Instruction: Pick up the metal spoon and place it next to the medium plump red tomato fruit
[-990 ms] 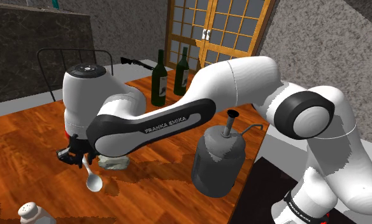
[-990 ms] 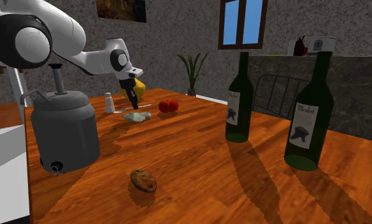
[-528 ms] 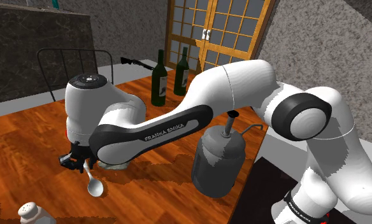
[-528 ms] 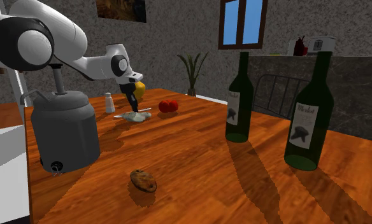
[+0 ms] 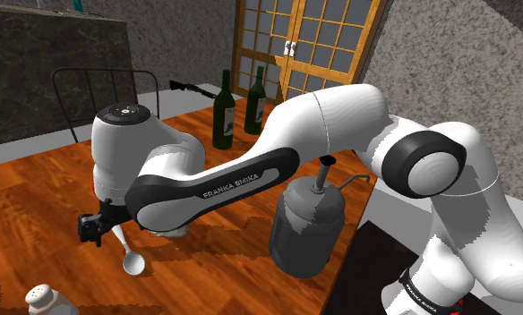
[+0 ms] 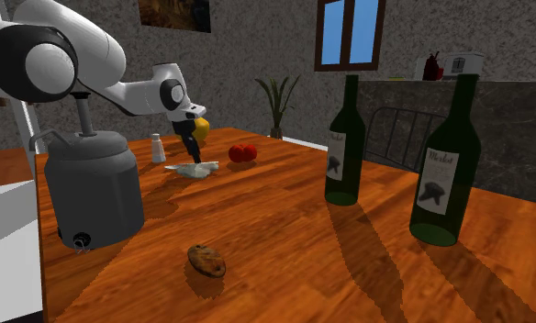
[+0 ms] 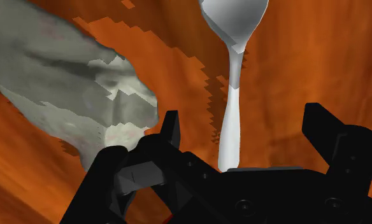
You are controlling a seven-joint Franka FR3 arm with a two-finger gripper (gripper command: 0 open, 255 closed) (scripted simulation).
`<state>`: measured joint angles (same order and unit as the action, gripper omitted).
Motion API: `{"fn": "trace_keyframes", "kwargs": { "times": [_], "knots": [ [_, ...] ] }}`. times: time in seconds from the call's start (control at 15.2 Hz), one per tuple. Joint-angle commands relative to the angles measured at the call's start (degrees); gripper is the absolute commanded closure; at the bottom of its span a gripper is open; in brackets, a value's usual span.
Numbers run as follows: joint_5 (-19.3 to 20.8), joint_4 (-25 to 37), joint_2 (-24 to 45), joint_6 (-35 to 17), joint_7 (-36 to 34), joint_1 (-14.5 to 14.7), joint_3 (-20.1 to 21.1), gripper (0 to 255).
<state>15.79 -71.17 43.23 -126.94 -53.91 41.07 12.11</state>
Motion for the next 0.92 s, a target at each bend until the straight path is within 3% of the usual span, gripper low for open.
{"fn": "trace_keyframes", "kwargs": {
  "times": [0.0, 0.33, 0.86],
  "knots": [
    [0.0, 0.0, 0.0, 0.0, 0.0, 0.0, 0.0, 0],
    [-0.8, -1.3, -5.0, 3.7, 0.3, -0.3, 0.7, 0],
    [-0.8, -1.3, -5.0, 3.7, 0.3, -0.3, 0.7, 0]
  ]
}}
